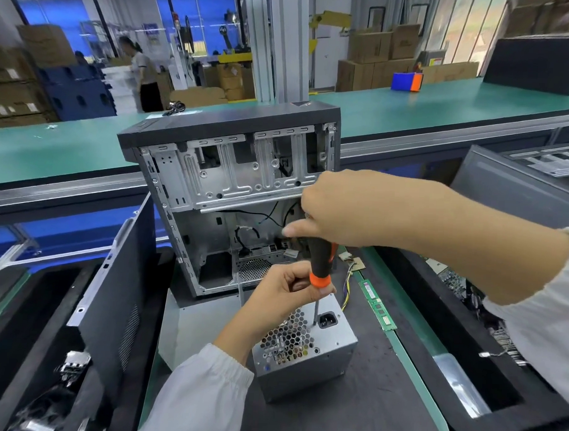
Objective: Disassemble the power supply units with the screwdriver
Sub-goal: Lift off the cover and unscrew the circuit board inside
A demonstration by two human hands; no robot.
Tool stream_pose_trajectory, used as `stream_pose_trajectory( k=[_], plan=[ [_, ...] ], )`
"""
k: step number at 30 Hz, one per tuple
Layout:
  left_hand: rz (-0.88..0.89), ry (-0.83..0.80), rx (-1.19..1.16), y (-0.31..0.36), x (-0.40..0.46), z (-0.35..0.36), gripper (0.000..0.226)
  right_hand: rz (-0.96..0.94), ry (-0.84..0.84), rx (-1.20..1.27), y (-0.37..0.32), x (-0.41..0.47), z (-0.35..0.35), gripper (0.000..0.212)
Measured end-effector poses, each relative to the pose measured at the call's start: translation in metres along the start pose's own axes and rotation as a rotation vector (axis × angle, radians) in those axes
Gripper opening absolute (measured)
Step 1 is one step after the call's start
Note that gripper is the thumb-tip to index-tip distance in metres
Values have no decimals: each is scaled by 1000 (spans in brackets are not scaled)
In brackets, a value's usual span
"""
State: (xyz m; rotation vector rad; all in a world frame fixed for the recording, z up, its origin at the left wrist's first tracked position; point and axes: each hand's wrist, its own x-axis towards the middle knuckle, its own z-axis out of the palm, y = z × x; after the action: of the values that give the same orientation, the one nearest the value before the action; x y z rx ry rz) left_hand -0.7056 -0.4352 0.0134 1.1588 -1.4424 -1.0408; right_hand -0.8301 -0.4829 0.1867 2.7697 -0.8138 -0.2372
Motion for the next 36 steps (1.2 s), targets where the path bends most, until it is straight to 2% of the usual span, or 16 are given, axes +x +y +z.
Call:
stream_pose_trajectory(
  k=[2,3,6,9,12,14,17,19,20,23,25,27,29,31,34,36],
  plan=[
    [-12,0,-14,-1,1,1,10,-119,-97,47,6,-4,-5,15],
    [-11,0,-23,-1,1,1,10,-152,-158,96,10,-8,-9,13],
    [3,12,-24,-1,1,3,3,-124,-202,115,13,-10,-9,55],
    [7,10,13,-1,1,4,11,57,-136,114,4,-8,-4,70],
    [7,-1,-6,-1,0,4,18,27,-89,11,3,-4,2,51],
    [-5,11,-19,0,0,4,14,-104,-140,56,6,-7,-1,17],
    [-15,32,-21,0,0,4,19,-169,-239,117,12,-12,-7,54],
    [-10,39,-15,4,-1,4,5,-81,-172,106,9,-12,-5,70],
    [-8,35,-16,5,-2,4,8,-30,-139,97,7,-11,-3,72],
    [-10,5,15,8,-2,5,2,-25,-97,53,6,-7,5,51],
    [-28,6,4,7,-1,4,11,-147,-143,98,9,-10,0,14],
    [-44,14,-16,5,-1,3,22,-249,-241,221,14,-14,-6,43],
    [-36,20,-2,3,-1,2,26,-202,-219,225,14,-15,-7,61],
    [-12,23,12,5,-1,4,7,-75,-108,160,9,-13,-1,70],
    [-6,15,10,5,0,4,12,18,50,35,4,-9,3,53],
    [-12,23,-9,4,0,4,17,-101,-25,68,10,-9,1,22]
  ],
)
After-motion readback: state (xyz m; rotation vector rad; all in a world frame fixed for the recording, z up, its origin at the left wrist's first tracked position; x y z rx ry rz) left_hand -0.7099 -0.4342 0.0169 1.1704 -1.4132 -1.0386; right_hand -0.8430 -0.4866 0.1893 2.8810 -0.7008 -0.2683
